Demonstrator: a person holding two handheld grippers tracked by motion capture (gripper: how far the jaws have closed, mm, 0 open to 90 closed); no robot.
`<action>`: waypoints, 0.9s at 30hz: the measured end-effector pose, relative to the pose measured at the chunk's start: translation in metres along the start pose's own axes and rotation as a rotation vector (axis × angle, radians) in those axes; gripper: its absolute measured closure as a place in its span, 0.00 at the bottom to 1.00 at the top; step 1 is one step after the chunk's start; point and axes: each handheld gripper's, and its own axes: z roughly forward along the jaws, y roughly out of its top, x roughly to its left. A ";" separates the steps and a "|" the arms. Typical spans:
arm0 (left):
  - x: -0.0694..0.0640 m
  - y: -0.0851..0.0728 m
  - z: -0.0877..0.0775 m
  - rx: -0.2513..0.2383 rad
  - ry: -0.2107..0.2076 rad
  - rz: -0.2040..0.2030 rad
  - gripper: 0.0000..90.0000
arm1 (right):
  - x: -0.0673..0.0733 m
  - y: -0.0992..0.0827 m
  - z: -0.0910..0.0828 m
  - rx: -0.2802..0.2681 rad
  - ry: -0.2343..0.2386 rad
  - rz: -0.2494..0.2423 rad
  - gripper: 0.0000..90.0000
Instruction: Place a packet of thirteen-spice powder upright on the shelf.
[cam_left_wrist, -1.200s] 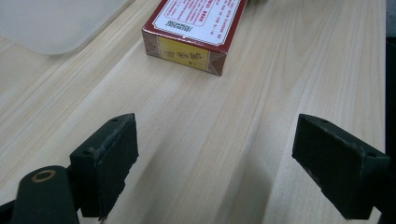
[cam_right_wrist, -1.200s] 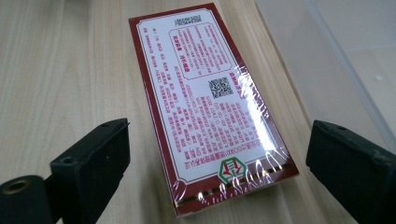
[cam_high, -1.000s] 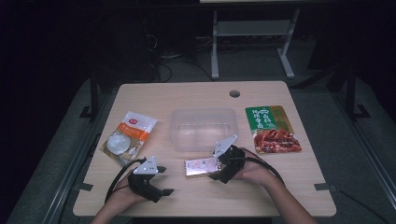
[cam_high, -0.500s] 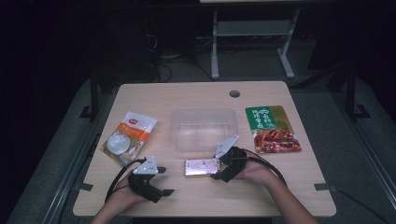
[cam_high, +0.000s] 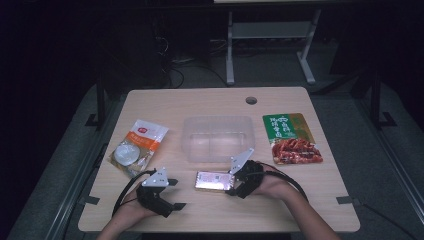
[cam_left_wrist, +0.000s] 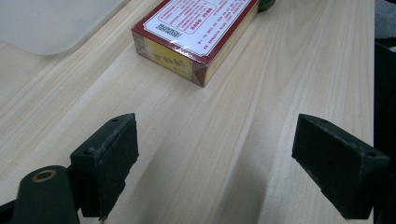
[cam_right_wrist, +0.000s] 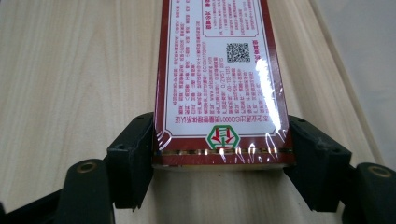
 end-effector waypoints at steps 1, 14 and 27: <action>0.000 0.000 0.000 0.002 0.000 0.000 0.15 | 0.001 0.000 0.000 0.003 0.002 0.003 0.34; -0.001 0.001 0.001 0.007 -0.002 0.007 0.16 | 0.004 -0.002 0.000 -0.015 -0.014 0.022 0.35; 0.001 0.001 -0.002 -0.005 -0.005 0.015 0.16 | 0.005 -0.009 -0.014 -0.066 -0.007 0.043 0.36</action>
